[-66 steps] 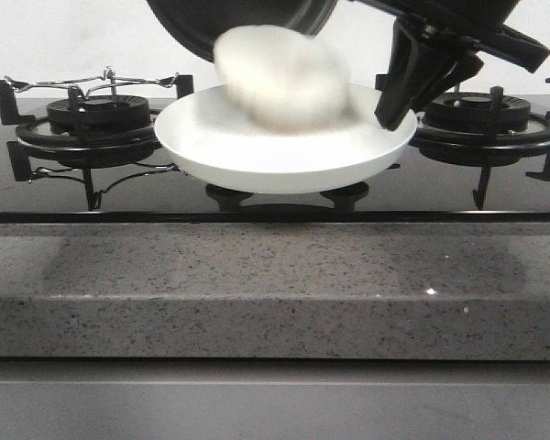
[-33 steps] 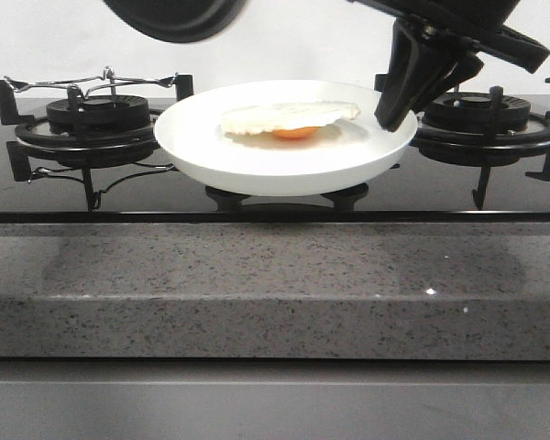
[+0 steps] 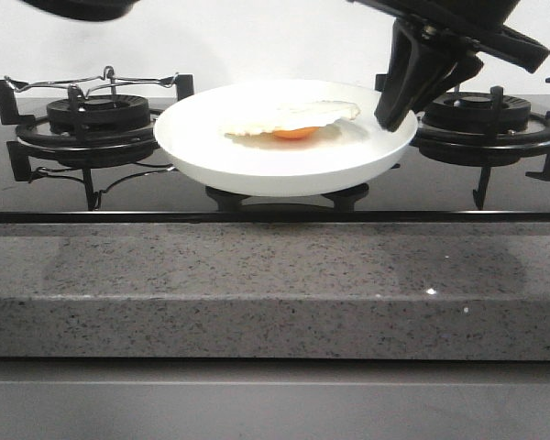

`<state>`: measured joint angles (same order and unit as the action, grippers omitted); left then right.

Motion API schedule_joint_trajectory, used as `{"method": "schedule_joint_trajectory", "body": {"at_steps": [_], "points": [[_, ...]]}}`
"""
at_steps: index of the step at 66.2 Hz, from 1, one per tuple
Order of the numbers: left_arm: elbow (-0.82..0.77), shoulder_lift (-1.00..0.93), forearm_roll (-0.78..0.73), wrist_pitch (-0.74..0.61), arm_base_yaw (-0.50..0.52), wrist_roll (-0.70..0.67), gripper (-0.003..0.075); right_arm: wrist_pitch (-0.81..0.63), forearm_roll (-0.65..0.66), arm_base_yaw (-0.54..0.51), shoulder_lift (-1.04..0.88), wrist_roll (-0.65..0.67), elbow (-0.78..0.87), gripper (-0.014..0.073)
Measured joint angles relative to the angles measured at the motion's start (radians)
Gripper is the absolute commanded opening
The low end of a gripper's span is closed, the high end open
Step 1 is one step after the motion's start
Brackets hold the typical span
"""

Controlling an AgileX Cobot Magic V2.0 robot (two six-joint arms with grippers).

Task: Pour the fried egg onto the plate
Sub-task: 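Tilt the pan with the left gripper to slide the egg onto the plate, then return the empty pan to its burner with the left gripper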

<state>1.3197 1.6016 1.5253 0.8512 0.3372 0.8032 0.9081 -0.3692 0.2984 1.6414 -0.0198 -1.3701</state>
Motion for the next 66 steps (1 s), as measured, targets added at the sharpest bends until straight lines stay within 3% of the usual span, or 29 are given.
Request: {"method": "schedule_joint_trajectory", "body": {"at_steps": [9,24,42,49,66], "points": [[0.000,0.106,0.017,0.087,0.029,-0.082,-0.0020,0.000,0.000,0.000,0.000,0.000,0.000,-0.0110],[0.000,0.234,0.079,0.206,0.031,-0.104,-0.0020,0.000,0.000,0.000,0.000,0.000,0.000,-0.0110],[0.000,0.274,0.092,0.209,0.031,-0.117,-0.0001,0.000,0.000,0.000,0.000,0.000,0.000,-0.0110],[0.000,0.275,0.092,0.205,0.031,-0.120,0.0099,0.000,0.000,0.000,0.000,0.000,0.000,-0.0110],[0.000,0.275,0.096,0.203,0.031,-0.126,0.0468,0.000,0.000,0.000,0.000,0.000,0.000,-0.0110]]}}
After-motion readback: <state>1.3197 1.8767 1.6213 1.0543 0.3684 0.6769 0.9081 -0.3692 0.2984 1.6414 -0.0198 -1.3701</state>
